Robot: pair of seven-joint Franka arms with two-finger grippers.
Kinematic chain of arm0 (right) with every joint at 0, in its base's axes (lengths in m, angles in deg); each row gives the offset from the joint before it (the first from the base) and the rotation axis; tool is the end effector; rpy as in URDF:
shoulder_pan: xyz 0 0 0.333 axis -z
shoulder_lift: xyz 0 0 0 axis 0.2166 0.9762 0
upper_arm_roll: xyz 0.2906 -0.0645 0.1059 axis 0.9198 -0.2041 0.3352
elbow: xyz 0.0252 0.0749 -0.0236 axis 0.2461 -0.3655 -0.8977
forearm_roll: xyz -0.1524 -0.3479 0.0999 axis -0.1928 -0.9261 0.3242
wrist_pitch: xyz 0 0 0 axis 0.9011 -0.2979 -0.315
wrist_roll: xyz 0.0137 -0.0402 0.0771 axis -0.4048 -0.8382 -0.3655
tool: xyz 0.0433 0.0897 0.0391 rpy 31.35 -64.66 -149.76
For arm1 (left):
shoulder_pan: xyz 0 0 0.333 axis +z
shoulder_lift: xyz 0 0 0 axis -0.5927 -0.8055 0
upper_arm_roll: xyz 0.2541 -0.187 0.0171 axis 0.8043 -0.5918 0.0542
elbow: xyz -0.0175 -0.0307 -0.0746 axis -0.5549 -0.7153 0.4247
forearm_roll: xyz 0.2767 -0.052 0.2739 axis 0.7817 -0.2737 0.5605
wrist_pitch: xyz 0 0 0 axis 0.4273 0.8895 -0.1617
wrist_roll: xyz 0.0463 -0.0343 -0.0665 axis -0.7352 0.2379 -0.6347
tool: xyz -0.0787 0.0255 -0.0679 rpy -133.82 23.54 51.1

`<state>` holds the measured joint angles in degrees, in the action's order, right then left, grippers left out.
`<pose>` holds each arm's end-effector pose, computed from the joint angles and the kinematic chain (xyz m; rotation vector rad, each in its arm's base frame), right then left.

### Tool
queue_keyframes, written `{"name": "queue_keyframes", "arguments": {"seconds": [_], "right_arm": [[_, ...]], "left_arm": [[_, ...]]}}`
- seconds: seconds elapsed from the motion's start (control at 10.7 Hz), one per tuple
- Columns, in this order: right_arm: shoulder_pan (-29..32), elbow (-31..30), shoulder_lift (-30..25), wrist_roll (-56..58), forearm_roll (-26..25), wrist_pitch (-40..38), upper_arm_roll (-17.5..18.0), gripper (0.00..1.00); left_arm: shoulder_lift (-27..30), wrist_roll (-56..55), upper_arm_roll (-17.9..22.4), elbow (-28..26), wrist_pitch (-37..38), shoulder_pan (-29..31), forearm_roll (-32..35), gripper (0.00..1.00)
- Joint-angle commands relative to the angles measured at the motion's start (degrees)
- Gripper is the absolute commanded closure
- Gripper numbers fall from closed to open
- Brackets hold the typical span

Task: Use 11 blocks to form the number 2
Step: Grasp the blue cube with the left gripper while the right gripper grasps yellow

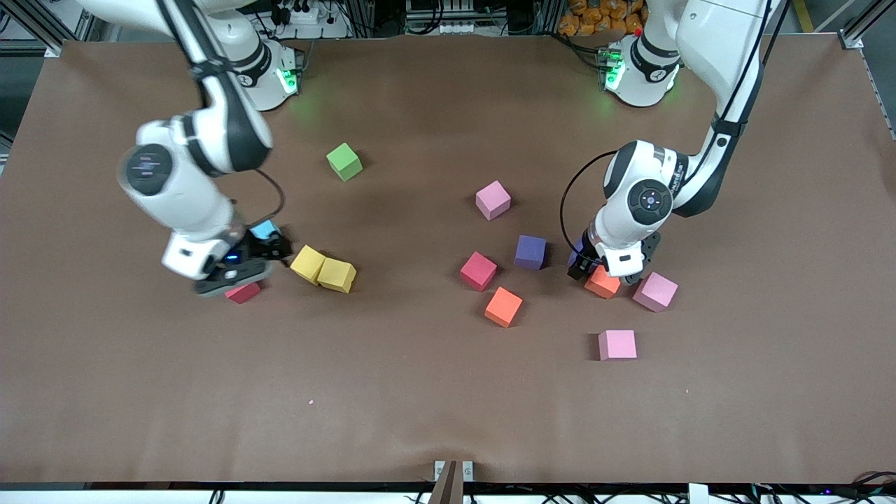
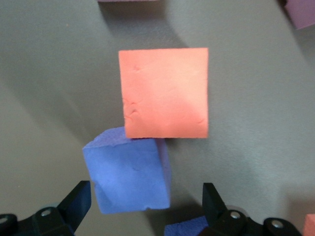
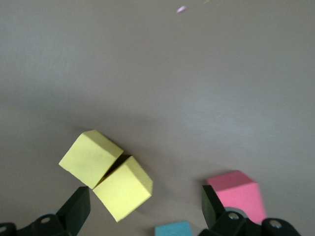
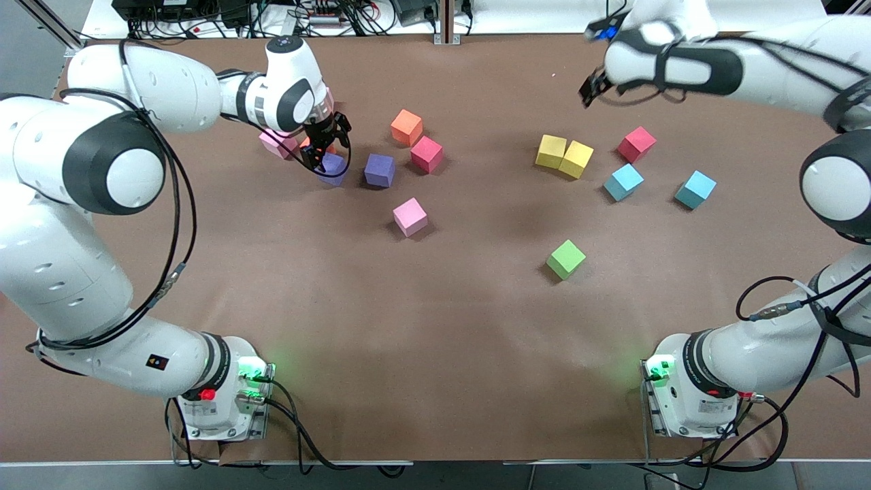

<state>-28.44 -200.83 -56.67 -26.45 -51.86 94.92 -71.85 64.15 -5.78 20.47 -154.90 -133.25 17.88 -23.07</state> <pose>0.5720 0.1684 0.3306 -3.0584 -0.6320 -0.1639 0.5297 -0.2267 0.2240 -2.7546 -1.4819 0.1564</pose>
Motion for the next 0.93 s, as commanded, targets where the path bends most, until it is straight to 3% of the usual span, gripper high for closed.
{"name": "queue_keyframes", "arguments": {"seconds": [0.0,0.09,0.28,0.56,0.65,0.75,0.84], "right_arm": [[-1.81,-1.35,3.47,3.91,0.75,6.13,-0.3,0.0],[-1.74,-1.53,4.53,6.17,0.75,6.68,-0.3,0.0],[0.62,-2.05,4.27,21.59,0.92,5.99,-0.22,0.0],[-2.25,-3.98,4.36,22.98,0.84,7.74,-0.22,0.0],[-3.74,-5.55,3.67,22.98,0.84,7.83,-0.21,0.0],[-4.97,-7.48,3.49,23.15,0.84,9.4,-0.13,0.0],[-6.9,-9.94,3.57,23.24,0.75,13.68,-0.13,0.0]], "left_arm": [[0.6,-1.23,0.05,-1.56,-1.07,-0.25,0.4,0.0],[-0.36,-1.32,0.13,-1.56,-1.16,-0.34,0.4,0.0],[-1.77,-2.45,0.22,-1.56,-2.12,-0.34,1.54,0.0],[-3.62,-3.17,0.31,-1.39,-5.02,-0.25,2.6,0.0],[-3.54,-3.25,0.4,-1.12,-5.11,-0.08,2.77,0.29],[-3.02,-3.08,0.23,-1.03,-5.03,0.62,2.95,0.75],[-1.79,-2.47,0.05,-1.03,-4.59,0.88,3.04,1.0]]}}
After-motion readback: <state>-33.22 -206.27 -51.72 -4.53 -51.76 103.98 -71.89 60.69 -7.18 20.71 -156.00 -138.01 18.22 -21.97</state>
